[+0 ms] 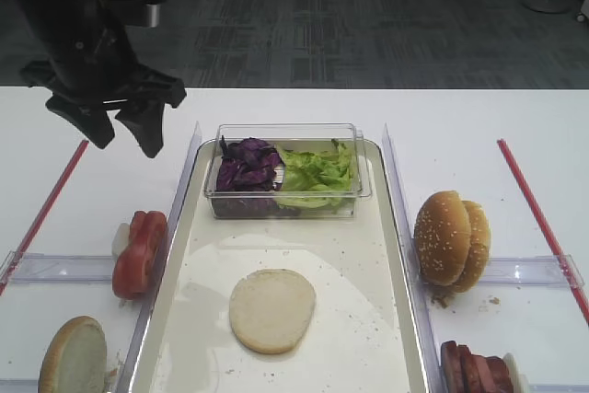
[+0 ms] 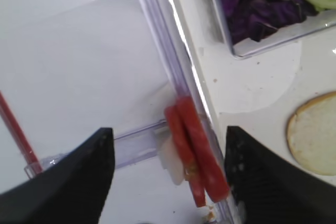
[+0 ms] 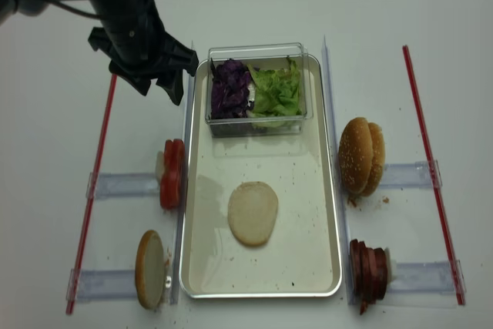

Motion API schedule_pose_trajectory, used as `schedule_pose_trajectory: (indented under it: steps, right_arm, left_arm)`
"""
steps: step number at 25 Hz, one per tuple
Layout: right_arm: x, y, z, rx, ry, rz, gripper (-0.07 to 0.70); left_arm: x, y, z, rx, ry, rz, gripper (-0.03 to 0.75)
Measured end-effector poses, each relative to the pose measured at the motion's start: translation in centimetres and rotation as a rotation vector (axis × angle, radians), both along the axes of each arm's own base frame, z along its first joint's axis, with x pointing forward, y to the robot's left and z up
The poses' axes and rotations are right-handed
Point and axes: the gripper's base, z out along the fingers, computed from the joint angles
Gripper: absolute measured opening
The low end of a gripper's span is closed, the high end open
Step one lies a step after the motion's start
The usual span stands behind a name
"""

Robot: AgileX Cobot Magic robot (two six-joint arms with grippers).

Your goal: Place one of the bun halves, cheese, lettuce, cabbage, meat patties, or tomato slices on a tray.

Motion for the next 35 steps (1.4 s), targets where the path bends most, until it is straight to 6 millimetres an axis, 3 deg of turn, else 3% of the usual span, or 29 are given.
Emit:
schedule_pose_trajectory:
  steps: [11,18,22,30,35]
  right_arm:
    - [0.0,0.0,0.0,0.000,0.000,0.000,0.676]
    - [0.0,0.0,0.0,0.000,0.000,0.000,0.676]
    - [0.0,0.0,0.0,0.000,0.000,0.000,0.676]
    - [0.0,0.0,0.0,0.000,0.000,0.000,0.676]
    - [0.0,0.0,0.0,0.000,0.000,0.000,0.676]
  left_arm:
    - [1.0,6.2,0.5,0.051,-0.022,0.145,0.419]
    - [1.2,8.7,0.5,0.072,-0.022,0.171,0.420]
    - [1.2,8.9,0.5,0.063,-0.021,0.147,0.427]
    - [1.2,8.4,0.5,0.012,-0.016,0.122,0.537]
    - [1.2,8.4,0.5,0.012,-0.016,0.122,0.550]
